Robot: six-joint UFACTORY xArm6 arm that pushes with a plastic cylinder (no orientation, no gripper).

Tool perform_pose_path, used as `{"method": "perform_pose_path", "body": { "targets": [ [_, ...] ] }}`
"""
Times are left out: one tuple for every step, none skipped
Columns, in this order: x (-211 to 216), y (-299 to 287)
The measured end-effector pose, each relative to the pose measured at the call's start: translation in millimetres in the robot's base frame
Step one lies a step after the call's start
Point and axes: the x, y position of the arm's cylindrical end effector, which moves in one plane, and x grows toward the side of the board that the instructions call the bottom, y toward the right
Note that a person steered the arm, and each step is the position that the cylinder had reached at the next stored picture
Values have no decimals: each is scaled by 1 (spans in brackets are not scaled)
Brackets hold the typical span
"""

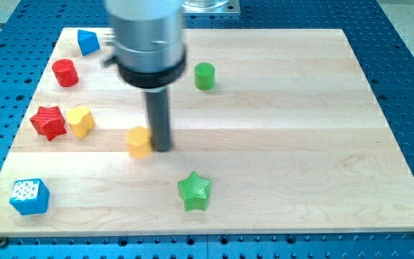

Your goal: Push hexagon into red star

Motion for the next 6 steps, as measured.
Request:
{"method": "perform_pose_path", "body": {
  "targets": [
    [4,-36],
    [44,-21],
    [21,-54],
    [15,-93],
    [15,-118],
    [18,-118]
  ]
}}
